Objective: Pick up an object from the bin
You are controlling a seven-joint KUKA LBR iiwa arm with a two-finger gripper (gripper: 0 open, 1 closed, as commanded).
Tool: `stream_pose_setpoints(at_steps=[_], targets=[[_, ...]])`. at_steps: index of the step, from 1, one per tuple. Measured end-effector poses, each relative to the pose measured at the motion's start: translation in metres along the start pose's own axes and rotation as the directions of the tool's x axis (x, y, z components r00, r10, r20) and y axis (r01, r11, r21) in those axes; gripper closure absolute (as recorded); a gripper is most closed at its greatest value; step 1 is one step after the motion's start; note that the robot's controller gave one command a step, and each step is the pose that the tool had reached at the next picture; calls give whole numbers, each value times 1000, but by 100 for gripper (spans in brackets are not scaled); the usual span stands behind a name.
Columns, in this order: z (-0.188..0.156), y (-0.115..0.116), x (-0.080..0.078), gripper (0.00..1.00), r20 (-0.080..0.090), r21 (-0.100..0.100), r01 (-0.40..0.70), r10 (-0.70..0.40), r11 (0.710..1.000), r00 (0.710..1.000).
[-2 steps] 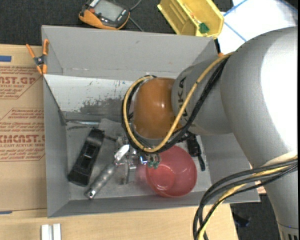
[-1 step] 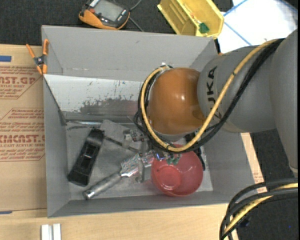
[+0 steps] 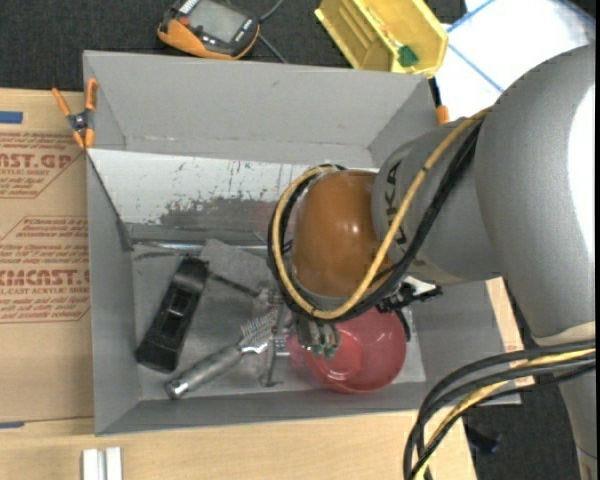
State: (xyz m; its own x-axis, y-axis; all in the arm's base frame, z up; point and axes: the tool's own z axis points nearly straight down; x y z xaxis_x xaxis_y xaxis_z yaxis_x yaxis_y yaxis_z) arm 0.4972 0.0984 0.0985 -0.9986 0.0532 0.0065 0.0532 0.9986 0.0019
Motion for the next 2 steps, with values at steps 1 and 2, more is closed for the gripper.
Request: stream_pose_setpoints(at_steps=[1,2], targets=[[27,-1,8,0,39,2,369,-369,929,929],[29,-6,18,100,-2,-1,-111,111,994,994]])
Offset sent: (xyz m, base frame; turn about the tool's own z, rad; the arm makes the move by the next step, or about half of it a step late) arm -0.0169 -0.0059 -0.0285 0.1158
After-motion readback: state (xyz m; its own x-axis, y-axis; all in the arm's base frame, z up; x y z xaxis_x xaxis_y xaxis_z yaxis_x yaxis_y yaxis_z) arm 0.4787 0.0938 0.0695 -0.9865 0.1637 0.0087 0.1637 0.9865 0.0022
